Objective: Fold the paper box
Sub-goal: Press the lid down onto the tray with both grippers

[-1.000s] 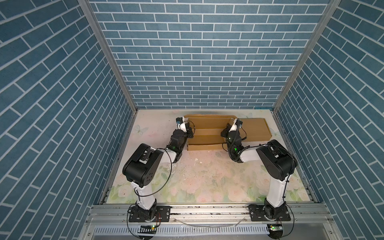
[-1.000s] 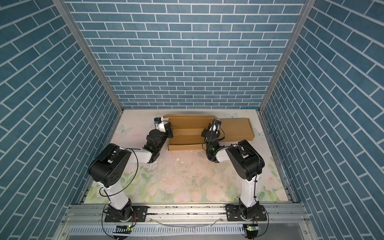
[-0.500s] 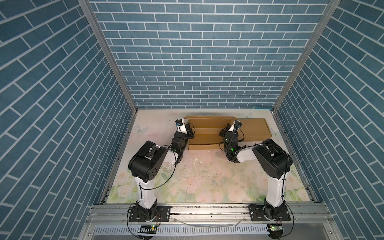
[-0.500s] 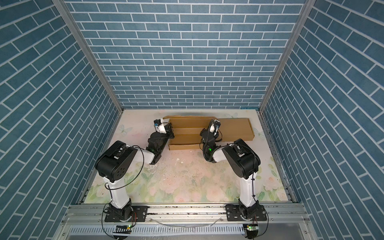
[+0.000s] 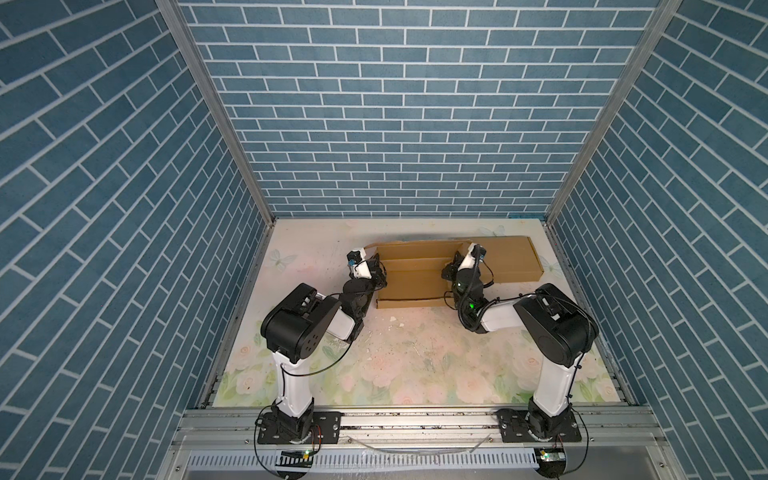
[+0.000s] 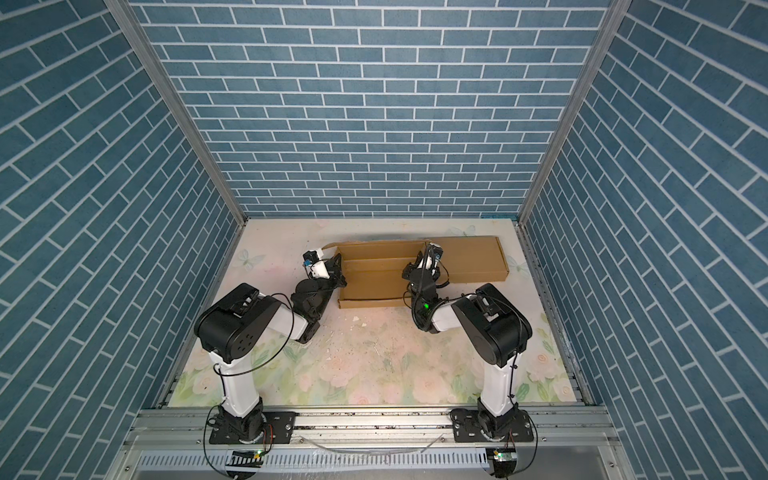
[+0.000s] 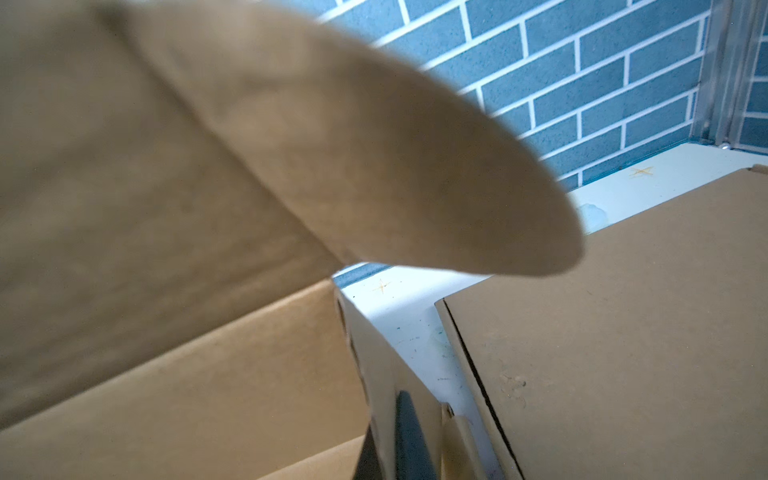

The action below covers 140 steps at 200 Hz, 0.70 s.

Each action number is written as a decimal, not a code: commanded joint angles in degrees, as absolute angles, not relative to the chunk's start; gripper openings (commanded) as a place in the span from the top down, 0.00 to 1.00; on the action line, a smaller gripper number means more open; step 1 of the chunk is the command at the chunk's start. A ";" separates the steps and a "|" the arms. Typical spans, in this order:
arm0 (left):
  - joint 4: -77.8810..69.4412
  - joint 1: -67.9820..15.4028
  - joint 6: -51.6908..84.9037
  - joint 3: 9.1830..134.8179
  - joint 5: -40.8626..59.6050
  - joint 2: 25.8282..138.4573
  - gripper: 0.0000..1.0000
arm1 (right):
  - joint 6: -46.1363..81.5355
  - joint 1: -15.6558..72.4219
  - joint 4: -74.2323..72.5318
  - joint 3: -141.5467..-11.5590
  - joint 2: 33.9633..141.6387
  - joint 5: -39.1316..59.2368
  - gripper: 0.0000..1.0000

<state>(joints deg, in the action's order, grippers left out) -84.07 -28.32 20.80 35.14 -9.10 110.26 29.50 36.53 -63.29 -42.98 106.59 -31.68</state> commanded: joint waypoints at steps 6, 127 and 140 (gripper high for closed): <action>-77.27 -30.47 21.23 32.50 -6.18 111.80 1.00 | 30.01 36.30 -53.67 -40.23 102.62 -17.73 0.99; -80.51 -32.69 21.42 29.29 -9.20 113.60 1.00 | 33.47 33.00 -50.82 -35.52 97.92 -9.30 1.00; -80.51 -32.71 20.72 28.98 -9.76 113.26 1.00 | 33.83 32.96 -51.00 -35.48 98.44 -8.79 1.00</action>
<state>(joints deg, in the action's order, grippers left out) -88.27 -30.59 20.84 30.96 -12.51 110.93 29.67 31.24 -53.39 -36.84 96.55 -13.50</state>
